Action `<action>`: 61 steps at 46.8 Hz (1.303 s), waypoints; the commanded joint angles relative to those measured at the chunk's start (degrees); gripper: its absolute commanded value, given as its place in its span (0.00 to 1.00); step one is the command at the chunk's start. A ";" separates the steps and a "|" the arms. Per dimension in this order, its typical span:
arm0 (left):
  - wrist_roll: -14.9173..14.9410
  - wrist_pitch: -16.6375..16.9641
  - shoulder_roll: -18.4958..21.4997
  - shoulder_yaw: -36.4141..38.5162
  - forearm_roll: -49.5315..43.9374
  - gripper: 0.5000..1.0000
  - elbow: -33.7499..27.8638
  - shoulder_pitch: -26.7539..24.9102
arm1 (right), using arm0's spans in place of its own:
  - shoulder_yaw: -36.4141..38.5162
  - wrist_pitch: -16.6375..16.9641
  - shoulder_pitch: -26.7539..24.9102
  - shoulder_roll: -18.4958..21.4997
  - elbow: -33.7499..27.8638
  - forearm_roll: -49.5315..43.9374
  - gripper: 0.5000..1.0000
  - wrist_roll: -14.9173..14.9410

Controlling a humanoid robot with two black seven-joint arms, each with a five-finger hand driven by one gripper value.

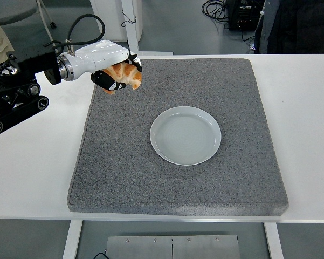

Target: Place the bread on the plate

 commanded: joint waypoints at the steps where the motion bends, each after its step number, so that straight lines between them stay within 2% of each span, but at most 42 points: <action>1: -0.02 -0.01 0.02 -0.08 -0.60 0.00 0.01 -1.29 | 0.00 0.00 0.00 0.00 0.00 0.00 1.00 0.00; 13: -0.02 -0.19 -0.25 0.00 -1.65 0.00 0.01 -6.03 | 0.00 0.00 0.00 0.00 0.00 0.00 1.00 0.00; 26: -0.45 -1.86 -1.12 0.09 -1.66 0.00 0.01 -11.31 | 0.00 0.00 0.00 0.00 0.00 0.00 1.00 0.00; 44: -0.72 -4.76 -8.94 0.70 -0.78 0.00 0.19 -15.26 | 0.00 0.00 0.00 0.00 0.00 0.00 1.00 0.00; 50: -0.81 -4.76 -10.96 4.57 -1.65 0.00 0.19 -17.72 | 0.00 0.00 0.00 0.00 0.00 0.00 1.00 0.00; 61: -0.72 -4.85 -17.38 4.93 -2.36 0.00 3.08 -18.25 | 0.00 0.00 0.00 0.00 0.00 0.00 1.00 0.00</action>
